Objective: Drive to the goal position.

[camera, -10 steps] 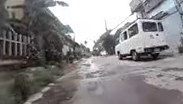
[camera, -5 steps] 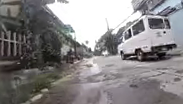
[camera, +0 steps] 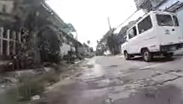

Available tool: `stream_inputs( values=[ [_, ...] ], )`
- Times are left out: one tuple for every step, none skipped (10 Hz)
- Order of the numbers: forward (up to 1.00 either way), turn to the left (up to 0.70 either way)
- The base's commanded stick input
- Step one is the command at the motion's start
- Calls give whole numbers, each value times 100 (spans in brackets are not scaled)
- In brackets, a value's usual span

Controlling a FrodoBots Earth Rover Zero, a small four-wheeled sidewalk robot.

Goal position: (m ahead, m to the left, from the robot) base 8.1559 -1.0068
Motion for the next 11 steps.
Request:
stream_inputs(
  values=[
    [85,0],
    [85,0],
    [85,0],
    [85,0],
    [85,0],
    [85,0],
    [85,0],
    [85,-10],
    [85,-22],
    [85,-23],
    [85,-23]
  ],
)
